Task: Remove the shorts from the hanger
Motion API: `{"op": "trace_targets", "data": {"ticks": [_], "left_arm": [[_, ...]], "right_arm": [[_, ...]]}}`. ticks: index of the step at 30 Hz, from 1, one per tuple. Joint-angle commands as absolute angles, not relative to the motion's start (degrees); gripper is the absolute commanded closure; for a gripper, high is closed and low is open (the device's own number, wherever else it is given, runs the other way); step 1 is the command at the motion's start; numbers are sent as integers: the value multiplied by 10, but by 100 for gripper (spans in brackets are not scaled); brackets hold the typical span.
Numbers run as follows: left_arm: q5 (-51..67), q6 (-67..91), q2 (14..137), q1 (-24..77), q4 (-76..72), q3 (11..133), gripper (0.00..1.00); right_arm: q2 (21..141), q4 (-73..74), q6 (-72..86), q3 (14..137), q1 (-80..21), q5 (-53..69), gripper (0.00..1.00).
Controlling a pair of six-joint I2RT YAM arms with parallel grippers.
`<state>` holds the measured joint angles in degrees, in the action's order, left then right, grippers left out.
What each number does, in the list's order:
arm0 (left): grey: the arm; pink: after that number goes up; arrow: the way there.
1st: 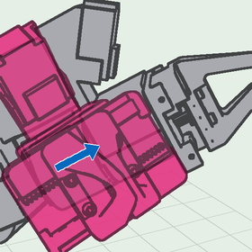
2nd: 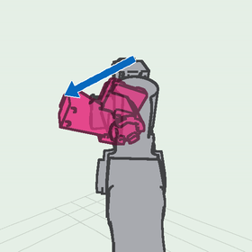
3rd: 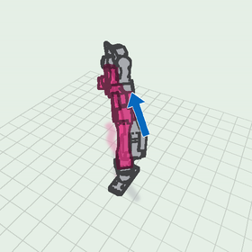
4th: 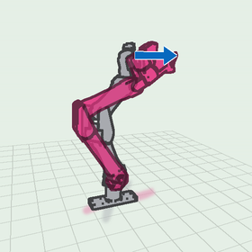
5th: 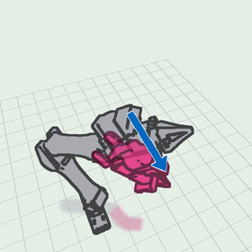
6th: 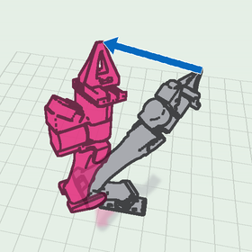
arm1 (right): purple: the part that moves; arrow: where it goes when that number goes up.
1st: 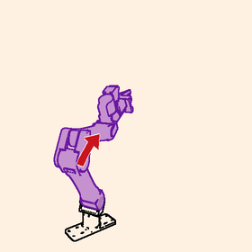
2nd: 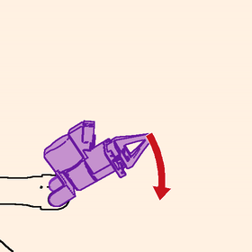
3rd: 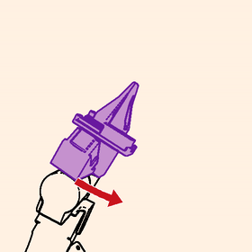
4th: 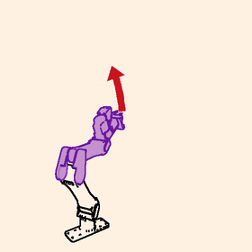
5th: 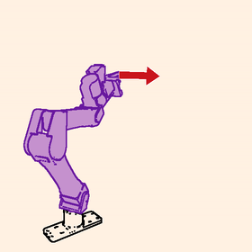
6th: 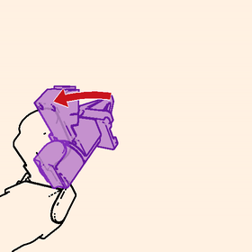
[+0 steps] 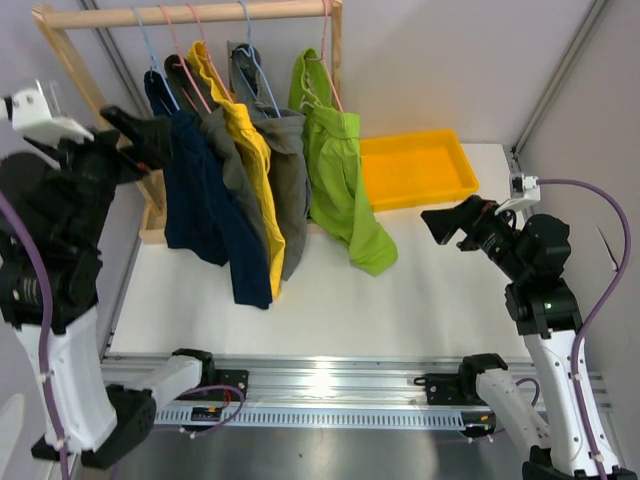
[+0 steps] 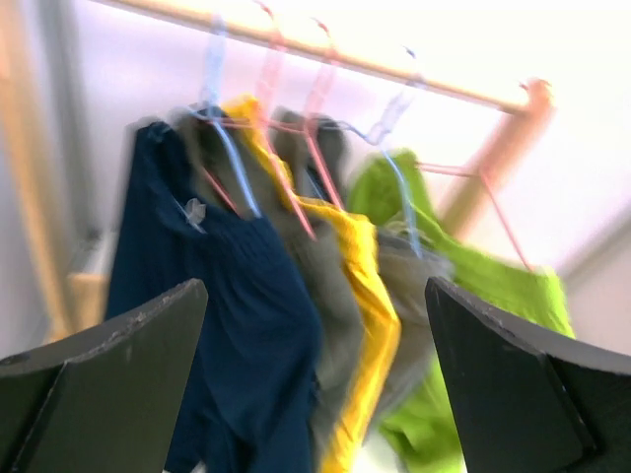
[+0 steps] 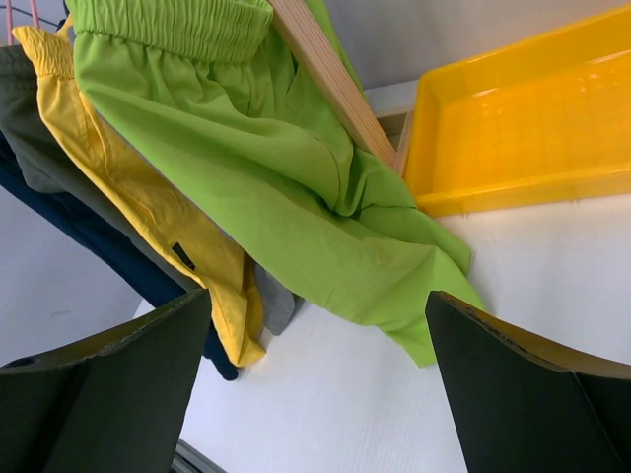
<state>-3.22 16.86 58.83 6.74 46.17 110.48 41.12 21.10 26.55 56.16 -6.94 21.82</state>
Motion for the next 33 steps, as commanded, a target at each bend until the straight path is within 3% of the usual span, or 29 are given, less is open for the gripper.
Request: {"op": "trace_targets", "data": {"ticks": [1, 13, 33], "left_arm": [[-155, 145, 691, 69, 536, 1218, 1], [-216, 158, 881, 54, 513, 1338, 1], [-201, 152, 968, 9, 469, 1349, 1]], "right_arm": [[380, 236, 244, 582, -73, 205, 1], [330, 290, 241, 583, -74, 215, 1], [336, 293, 229, 573, -74, 213, 0]]}}
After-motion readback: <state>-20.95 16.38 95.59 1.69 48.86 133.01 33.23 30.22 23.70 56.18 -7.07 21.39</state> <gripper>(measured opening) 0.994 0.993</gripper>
